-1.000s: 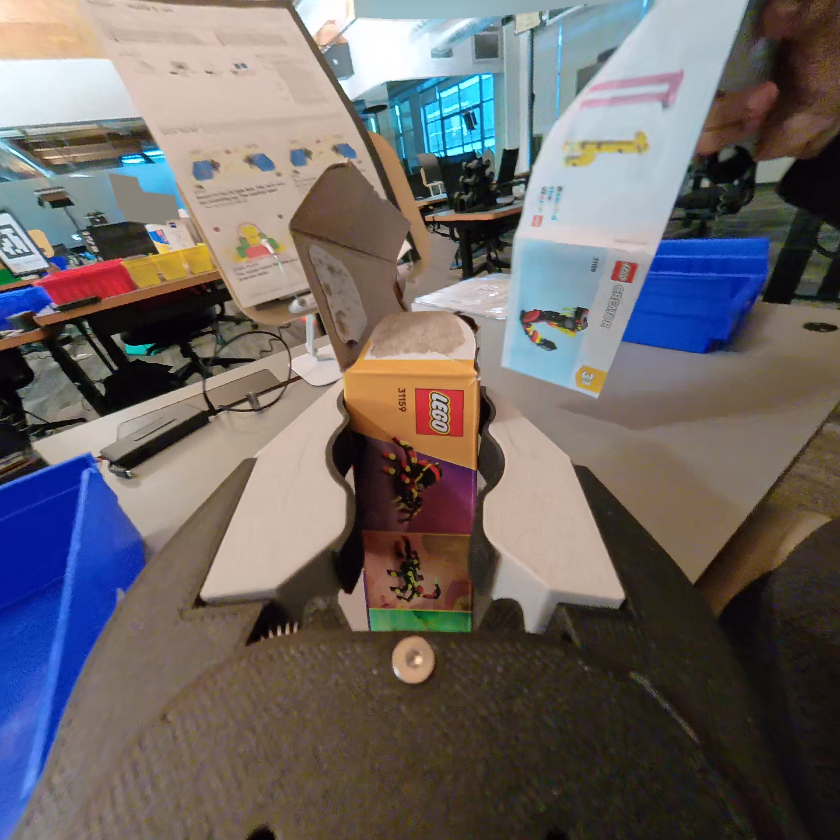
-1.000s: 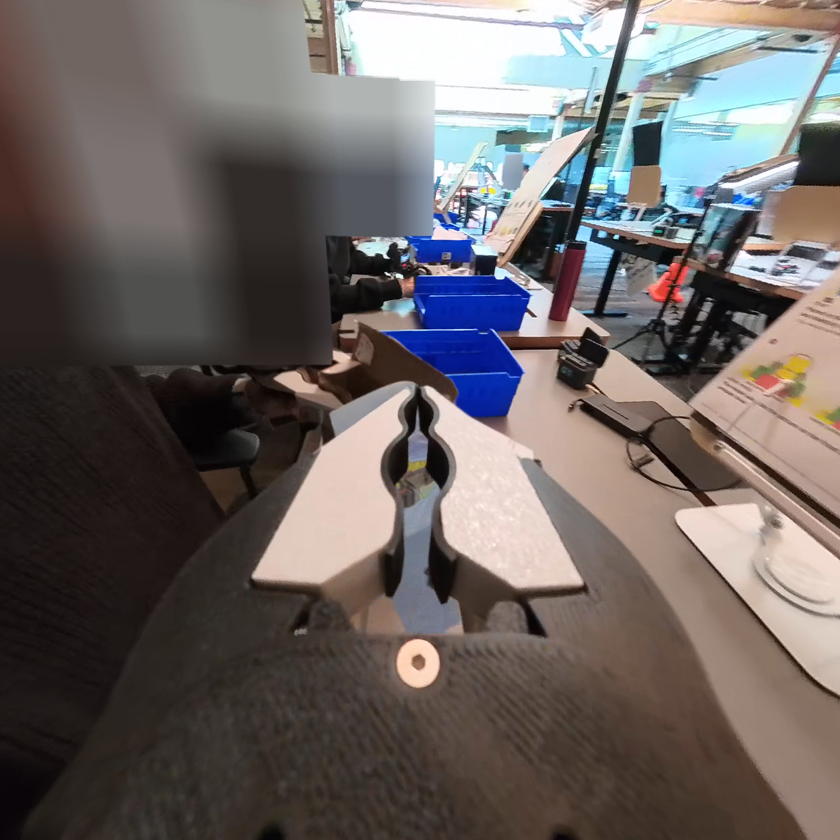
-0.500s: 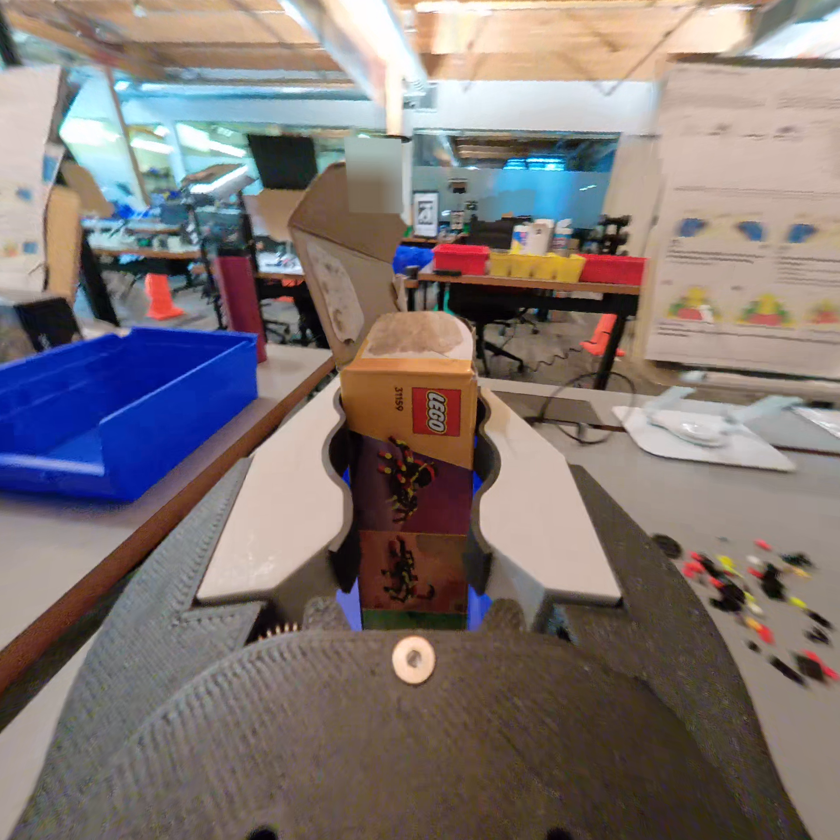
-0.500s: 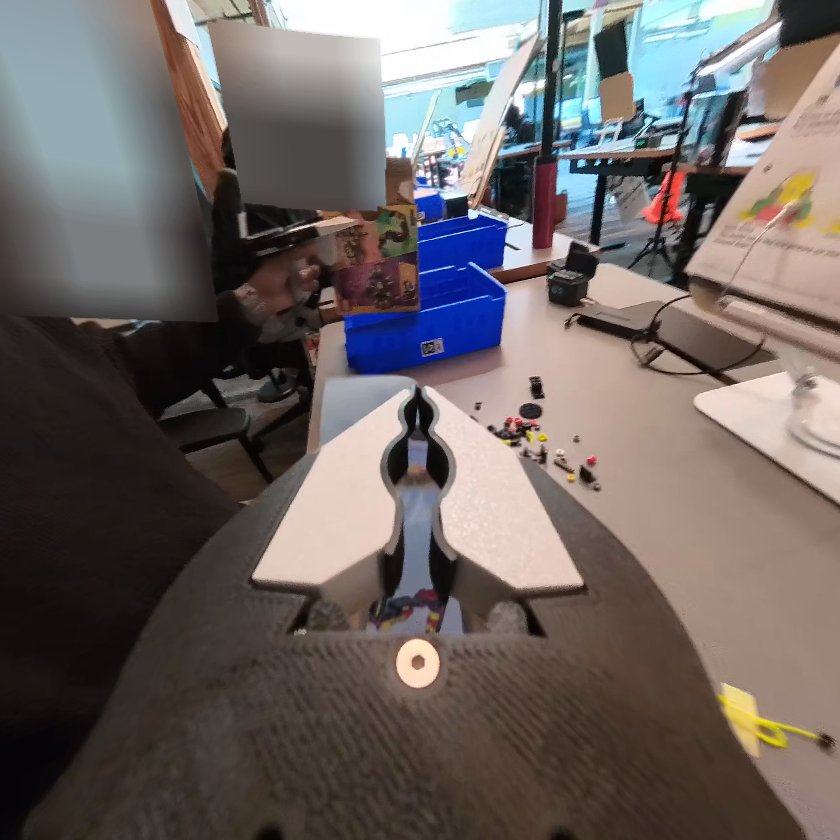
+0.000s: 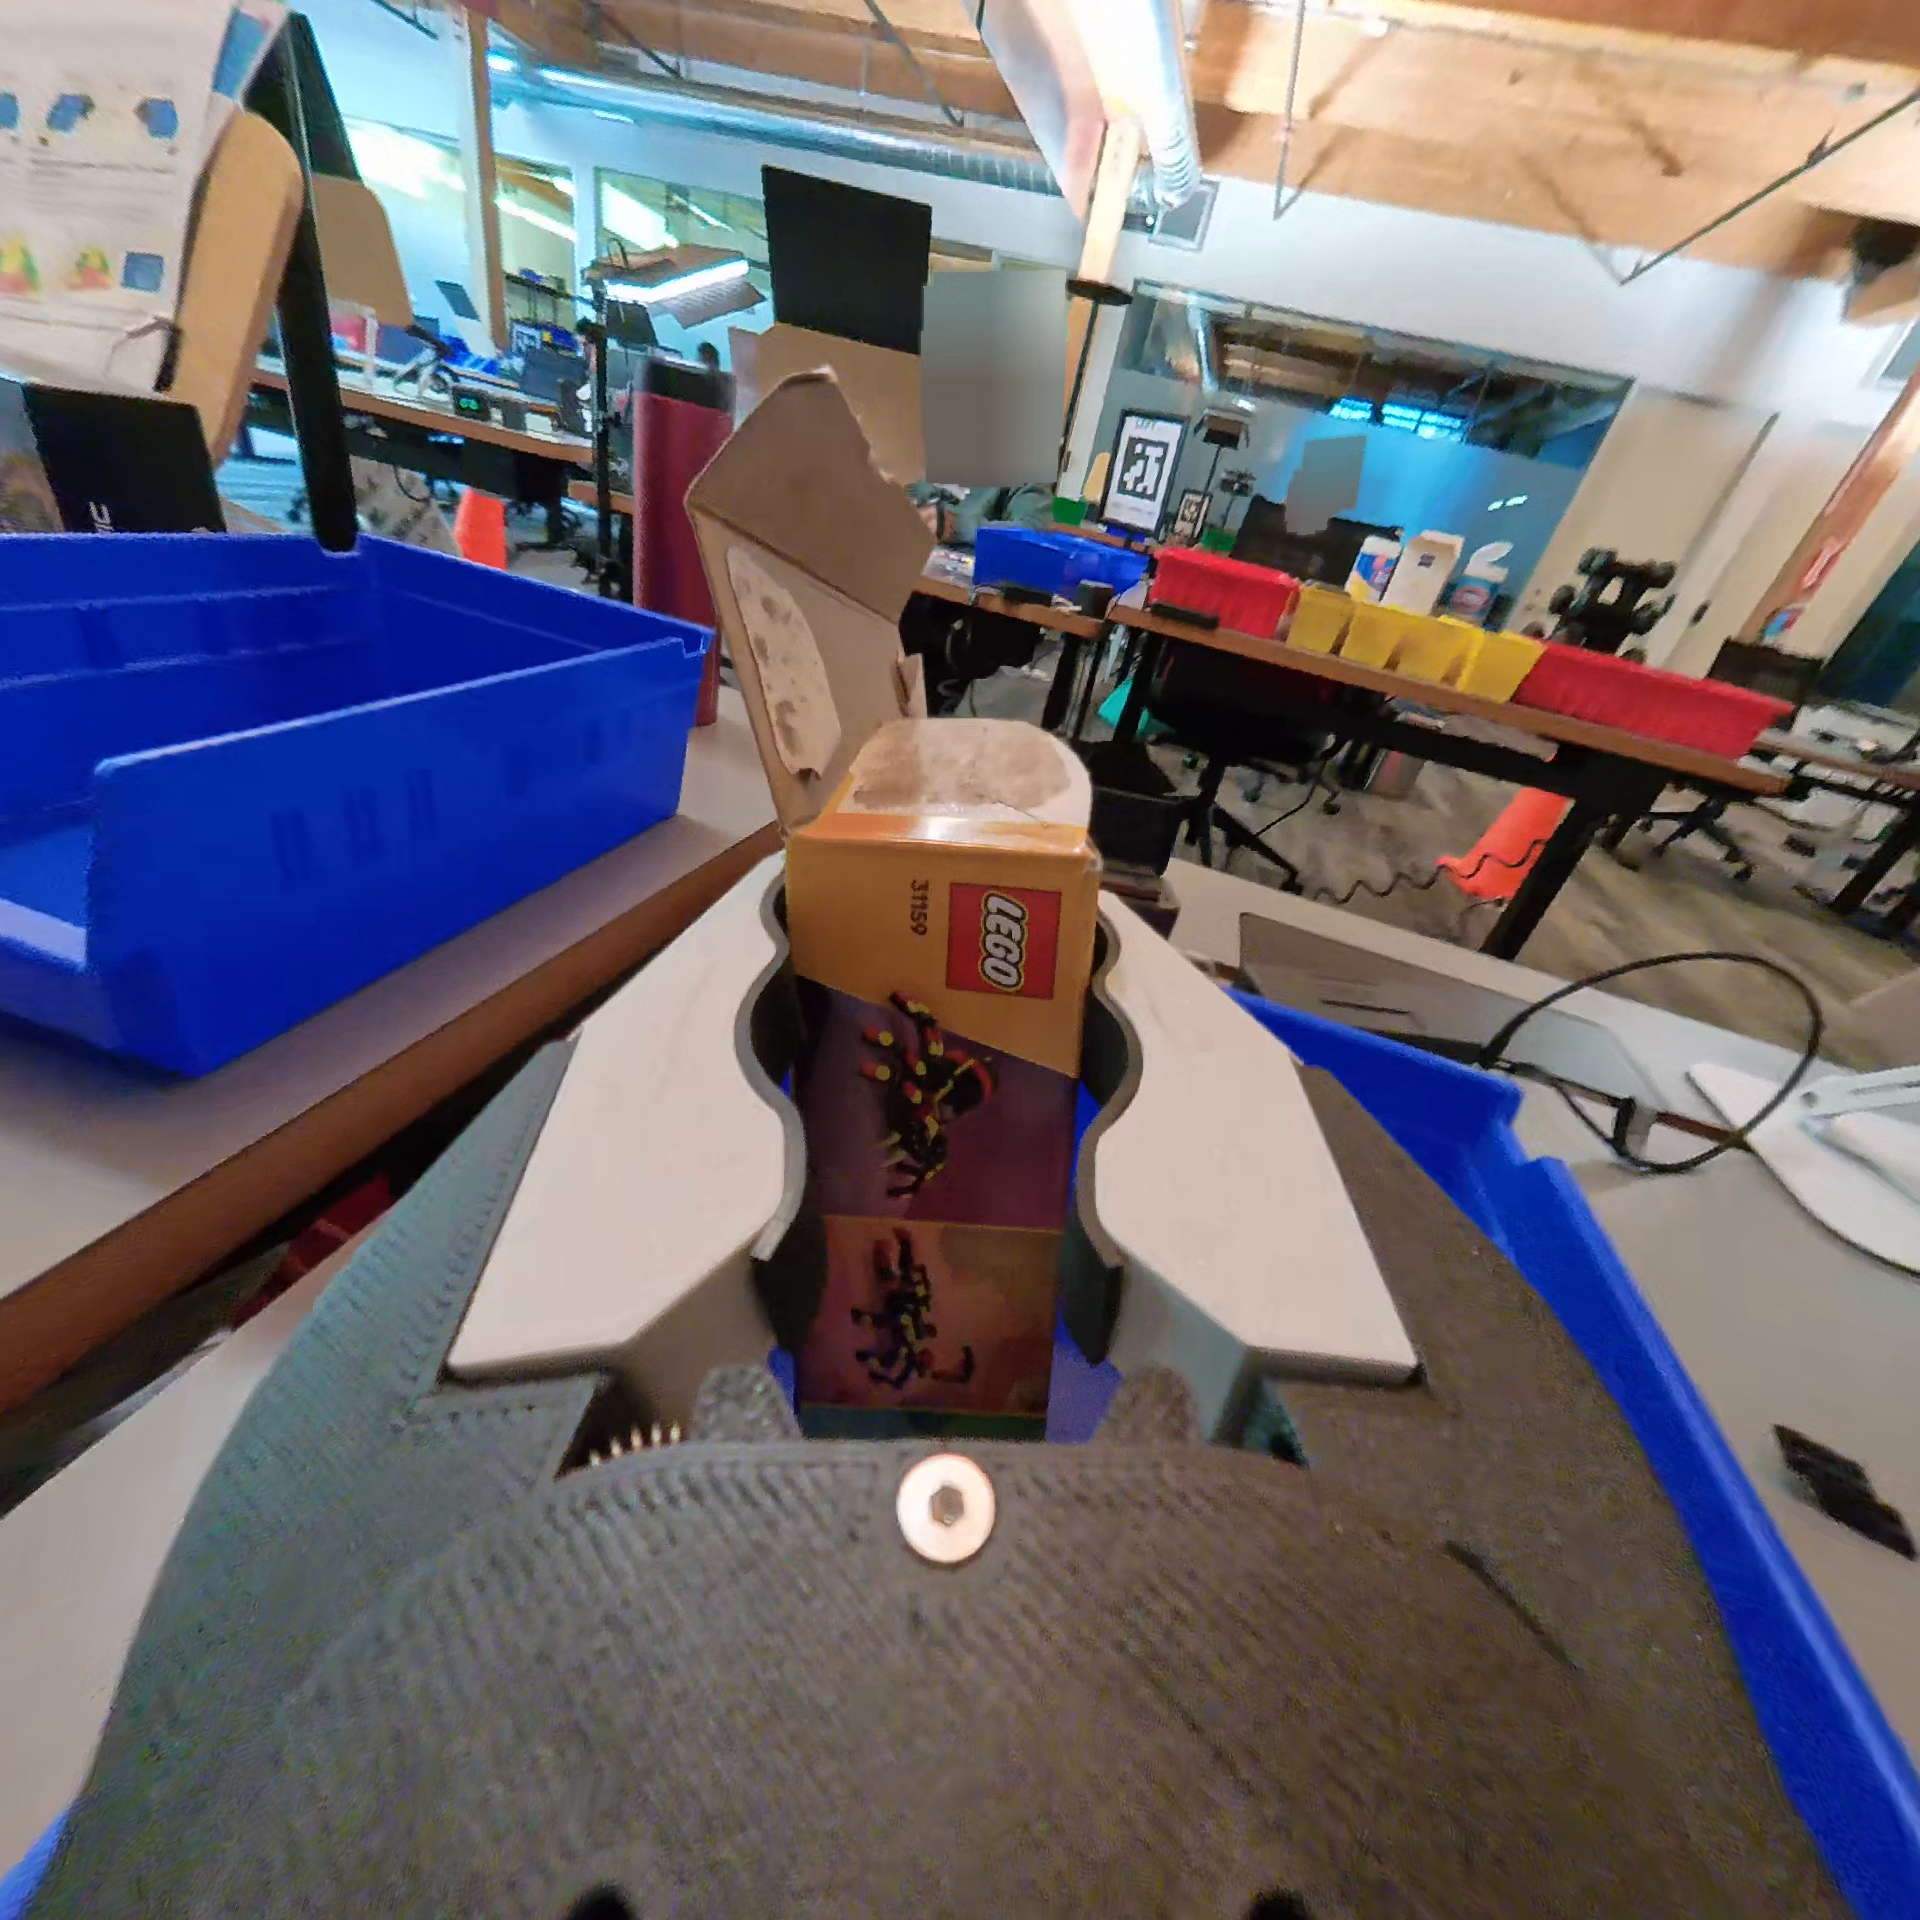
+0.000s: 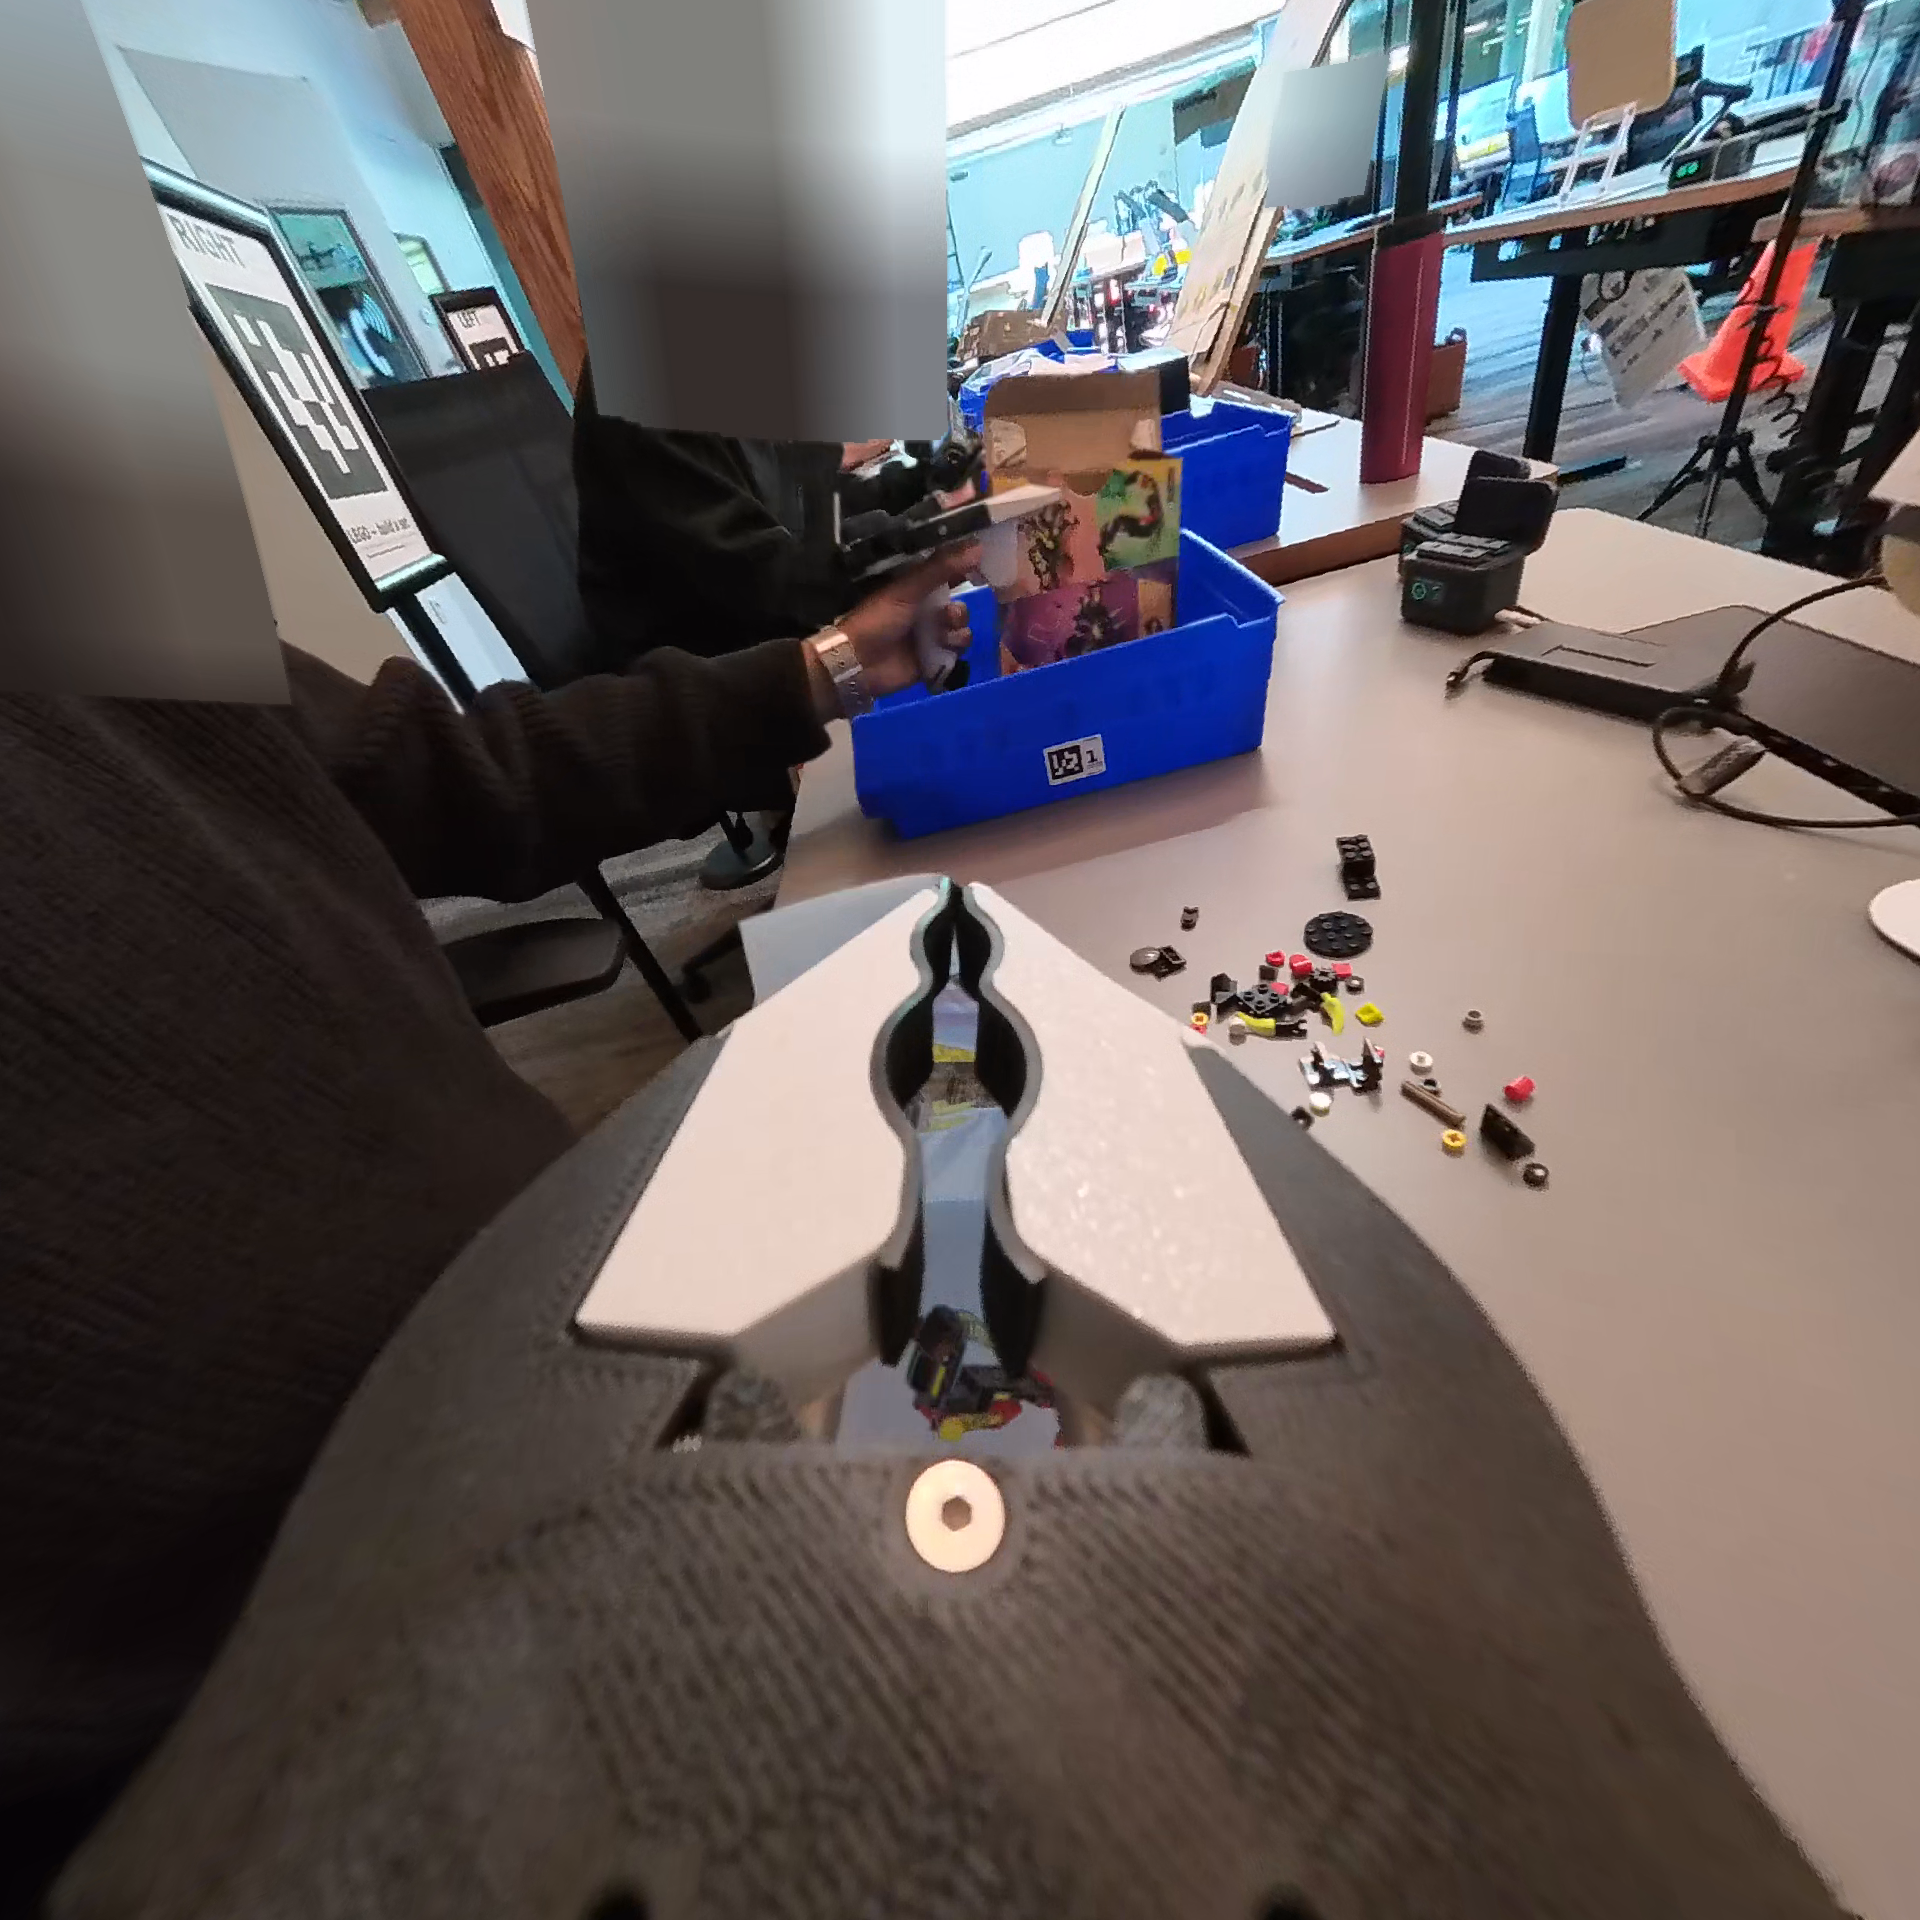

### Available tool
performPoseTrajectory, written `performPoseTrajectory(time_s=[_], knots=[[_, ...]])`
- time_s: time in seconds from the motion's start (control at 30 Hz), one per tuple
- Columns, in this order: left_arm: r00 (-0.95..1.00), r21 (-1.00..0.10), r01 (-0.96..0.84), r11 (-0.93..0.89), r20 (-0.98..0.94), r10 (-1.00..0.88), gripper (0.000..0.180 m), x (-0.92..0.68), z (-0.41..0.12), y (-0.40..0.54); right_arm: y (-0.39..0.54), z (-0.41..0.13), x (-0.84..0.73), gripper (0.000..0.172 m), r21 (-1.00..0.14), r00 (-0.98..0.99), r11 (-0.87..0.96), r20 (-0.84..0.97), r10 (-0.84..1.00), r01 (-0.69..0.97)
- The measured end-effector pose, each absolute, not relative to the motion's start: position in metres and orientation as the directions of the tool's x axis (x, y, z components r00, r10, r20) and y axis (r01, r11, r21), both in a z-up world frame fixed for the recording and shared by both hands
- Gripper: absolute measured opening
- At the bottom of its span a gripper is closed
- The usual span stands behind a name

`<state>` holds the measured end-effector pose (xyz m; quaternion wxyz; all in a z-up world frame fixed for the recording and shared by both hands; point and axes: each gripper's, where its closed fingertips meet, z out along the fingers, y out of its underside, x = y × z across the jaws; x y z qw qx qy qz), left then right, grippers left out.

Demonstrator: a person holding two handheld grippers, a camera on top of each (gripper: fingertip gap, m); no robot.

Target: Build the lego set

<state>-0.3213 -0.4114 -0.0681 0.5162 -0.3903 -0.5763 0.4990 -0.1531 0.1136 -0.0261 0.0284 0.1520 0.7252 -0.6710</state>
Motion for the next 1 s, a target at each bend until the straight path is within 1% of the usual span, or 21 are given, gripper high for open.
performPoseTrajectory(time_s=[0.13,0.17,0.2,0.23,0.27,0.4,0.5,0.6,0.67,0.73,0.77,0.83,0.9,0.97,1.0], knots=[[-0.191,-0.979,-0.022,0.203,0.203,0.96,0.053,-0.32,-0.073,-0.416,0.108,-0.037,-0.156,0.0,-0.957,-0.947,0.08,-0.258,0.194,0.277],[-0.192,-0.982,-0.017,0.188,0.188,0.963,0.057,-0.315,-0.07,-0.416,0.106,-0.041,-0.156,0.0,-0.956,-0.946,0.096,-0.255,0.199,0.278],[-0.205,-0.986,-0.026,0.164,0.166,0.965,0.067,-0.309,-0.065,-0.418,0.105,-0.045,-0.156,0.0,-0.954,-0.946,0.112,-0.253,0.204,0.28],[-0.225,-0.99,-0.043,0.136,0.142,0.964,0.073,-0.3,-0.059,-0.42,0.105,-0.049,-0.155,0.0,-0.951,-0.945,0.129,-0.252,0.207,0.282],[-0.241,-0.993,-0.058,0.106,0.117,0.963,0.076,-0.29,-0.053,-0.421,0.105,-0.054,-0.153,0.0,-0.947,-0.945,0.148,-0.252,0.21,0.286],[-0.288,-0.999,-0.043,-0.001,0.011,0.957,0.079,-0.253,-0.041,-0.42,0.117,-0.079,-0.142,0.0,-0.919,-0.935,0.228,-0.268,0.233,0.321],[-0.31,-0.995,-0.099,0.01,0.041,0.95,0.074,-0.218,-0.017,-0.404,0.133,-0.104,-0.131,0.0,-0.889,-0.92,0.287,-0.281,0.274,0.357],[-0.195,-0.984,-0.156,0.089,0.119,0.974,0.063,-0.189,0.01,-0.346,0.155,-0.138,-0.116,0.001,-0.833,-0.901,0.384,-0.275,0.336,0.398],[-0.086,-0.975,-0.176,0.137,0.153,0.984,0.063,-0.175,0.022,-0.295,0.173,-0.161,-0.108,0.015,-0.78,-0.885,0.46,-0.248,0.395,0.424],[0.04,-0.968,-0.179,0.175,0.17,0.985,0.062,-0.165,0.024,-0.237,0.186,-0.173,-0.104,0.031,-0.767,-0.868,0.475,-0.21,0.449,0.431],[0.118,-0.969,-0.164,0.184,0.166,0.979,0.061,-0.162,0.019,-0.205,0.191,-0.174,-0.101,0.033,-0.774,-0.864,0.468,-0.195,0.465,0.427],[0.262,-0.984,-0.088,0.156,0.128,0.957,0.059,-0.158,-0.004,-0.138,0.2,-0.173,-0.101,0.04,-0.797,-0.847,0.442,-0.156,0.509,0.412],[0.376,-0.997,-0.009,0.076,0.067,0.924,0.06,-0.154,-0.038,-0.081,0.208,-0.171,-0.101,0.049,-0.814,-0.831,0.433,-0.105,0.547,0.388],[0.496,-0.997,0.071,0.009,0.043,0.867,0.056,-0.142,-0.076,-0.029,0.213,-0.17,-0.102,0.056,-0.832,-0.819,0.437,-0.036,0.573,0.343],[0.553,-0.993,0.118,-0.024,0.045,0.832,0.058,-0.135,-0.094,-0.007,0.212,-0.169,-0.102,0.059,-0.847,-0.816,0.425,-0.019,0.577,0.321]])
